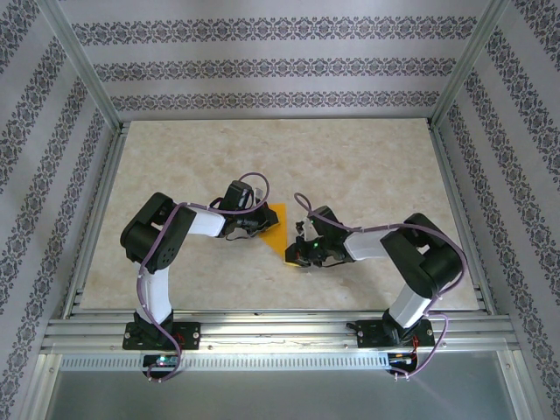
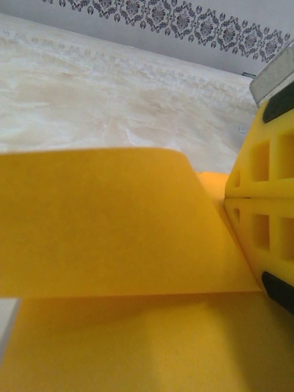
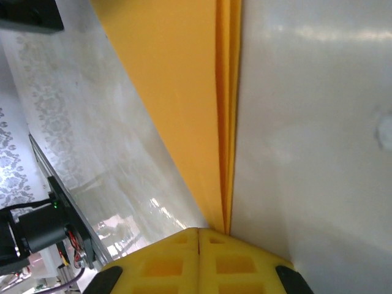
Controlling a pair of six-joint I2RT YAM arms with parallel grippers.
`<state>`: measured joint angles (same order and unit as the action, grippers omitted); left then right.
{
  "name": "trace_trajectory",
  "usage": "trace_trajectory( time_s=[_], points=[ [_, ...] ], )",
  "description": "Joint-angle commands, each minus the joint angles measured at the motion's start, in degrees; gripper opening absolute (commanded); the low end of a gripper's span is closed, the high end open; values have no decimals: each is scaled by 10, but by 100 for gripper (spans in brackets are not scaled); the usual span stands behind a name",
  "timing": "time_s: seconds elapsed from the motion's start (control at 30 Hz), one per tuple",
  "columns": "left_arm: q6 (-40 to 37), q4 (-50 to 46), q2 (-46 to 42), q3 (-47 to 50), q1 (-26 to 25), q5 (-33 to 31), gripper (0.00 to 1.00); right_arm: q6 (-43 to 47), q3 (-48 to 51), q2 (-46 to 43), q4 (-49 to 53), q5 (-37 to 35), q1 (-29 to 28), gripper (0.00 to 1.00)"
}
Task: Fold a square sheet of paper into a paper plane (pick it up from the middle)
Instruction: Fourth fold the wing at the center of the table.
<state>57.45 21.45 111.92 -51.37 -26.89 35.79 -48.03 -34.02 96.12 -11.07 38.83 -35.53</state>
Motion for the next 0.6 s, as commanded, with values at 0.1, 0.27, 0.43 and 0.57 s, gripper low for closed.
trace_trajectory(
  time_s=[0.1, 0.27, 0.43, 0.57],
  points=[
    [-1, -25, 15, 15, 5, -36, 0, 2, -3, -63, 85, -15, -2, 3],
    [-3, -26, 10, 21, 5, -39, 0, -2, -47, -95, 92, -8, 12, 1],
    [-1, -20, 11, 22, 5, -37, 0, 11, -112, -34, 115, -13, 16, 0],
    [0, -17, 12, 21, 4, -36, 0, 12, -157, 24, 126, -29, 15, 0]
  ],
)
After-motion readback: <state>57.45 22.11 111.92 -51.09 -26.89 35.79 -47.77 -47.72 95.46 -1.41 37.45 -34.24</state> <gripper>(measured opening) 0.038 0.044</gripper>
